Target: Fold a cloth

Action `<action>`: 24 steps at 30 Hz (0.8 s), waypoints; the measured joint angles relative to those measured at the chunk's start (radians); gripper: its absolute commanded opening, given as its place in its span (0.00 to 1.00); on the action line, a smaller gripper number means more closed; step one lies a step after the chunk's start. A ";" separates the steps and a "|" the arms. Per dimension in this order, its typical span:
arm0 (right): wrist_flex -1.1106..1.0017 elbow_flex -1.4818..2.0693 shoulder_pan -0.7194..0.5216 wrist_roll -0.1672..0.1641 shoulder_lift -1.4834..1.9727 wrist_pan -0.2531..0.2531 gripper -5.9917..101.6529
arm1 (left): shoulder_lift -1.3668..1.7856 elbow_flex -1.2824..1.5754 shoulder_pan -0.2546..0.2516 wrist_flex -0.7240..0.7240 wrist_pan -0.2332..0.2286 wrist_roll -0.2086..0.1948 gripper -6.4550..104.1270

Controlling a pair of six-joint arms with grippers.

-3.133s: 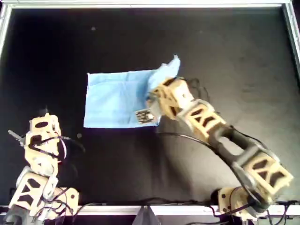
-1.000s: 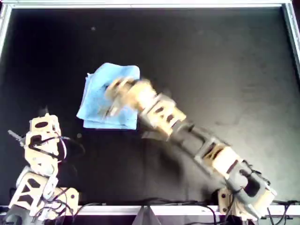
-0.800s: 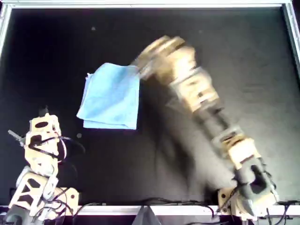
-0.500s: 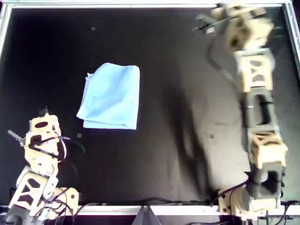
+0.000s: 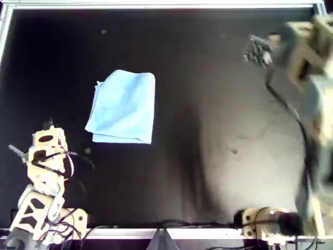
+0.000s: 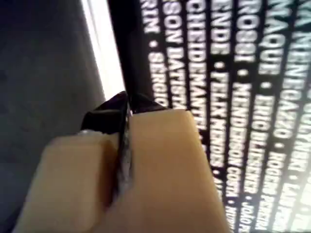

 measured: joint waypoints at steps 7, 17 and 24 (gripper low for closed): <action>-0.017 0.612 -0.012 0.000 0.503 0.011 0.07 | 0.000 0.000 0.000 0.000 0.000 0.000 0.69; -0.617 1.483 -0.106 -0.015 1.017 0.219 0.08 | 0.000 0.009 0.000 0.000 0.003 0.000 0.69; -0.940 1.901 -0.110 -0.017 1.026 0.233 0.07 | 0.006 0.009 0.000 0.146 0.003 -0.009 0.69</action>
